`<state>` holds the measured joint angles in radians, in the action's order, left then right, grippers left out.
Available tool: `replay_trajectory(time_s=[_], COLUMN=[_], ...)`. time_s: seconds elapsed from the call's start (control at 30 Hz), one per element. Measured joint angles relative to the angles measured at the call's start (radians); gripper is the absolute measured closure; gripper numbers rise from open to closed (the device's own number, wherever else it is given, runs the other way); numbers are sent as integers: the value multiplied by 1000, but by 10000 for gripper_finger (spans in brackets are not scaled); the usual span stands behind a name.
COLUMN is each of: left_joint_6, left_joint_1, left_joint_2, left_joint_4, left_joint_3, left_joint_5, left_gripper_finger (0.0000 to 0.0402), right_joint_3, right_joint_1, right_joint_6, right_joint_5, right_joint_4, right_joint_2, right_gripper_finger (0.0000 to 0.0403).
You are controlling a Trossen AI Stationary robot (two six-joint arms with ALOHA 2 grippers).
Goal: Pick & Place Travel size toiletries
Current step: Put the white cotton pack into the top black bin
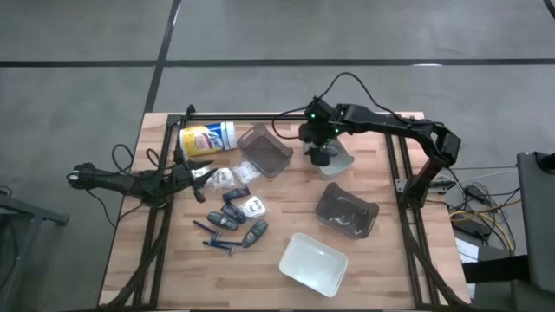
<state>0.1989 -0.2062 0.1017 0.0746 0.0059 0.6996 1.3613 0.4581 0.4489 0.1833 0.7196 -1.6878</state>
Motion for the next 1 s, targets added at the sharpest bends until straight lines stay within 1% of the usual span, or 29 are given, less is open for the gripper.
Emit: replay_trajectory(time_s=[0.3,0.6,0.77,1.0], left_joint_6=[0,0,0,0], left_joint_1=[0,0,0,0], left_joint_2=[0,0,0,0], left_joint_4=[0,0,0,0], left_joint_3=[0,0,0,0], left_joint_5=[0,0,0,0], left_gripper_finger=[268,268,268,268], right_joint_3=[-8,-10,-10,-10], right_joint_1=[-23,-99,-157,-226], right_joint_6=[-166,-274,-327,-386], right_joint_5=[0,-1,-1,0], right_joint_4=[-1,3,-9,-44], right_joint_2=[0,0,0,0], right_gripper_finger=[168,182,182,165])
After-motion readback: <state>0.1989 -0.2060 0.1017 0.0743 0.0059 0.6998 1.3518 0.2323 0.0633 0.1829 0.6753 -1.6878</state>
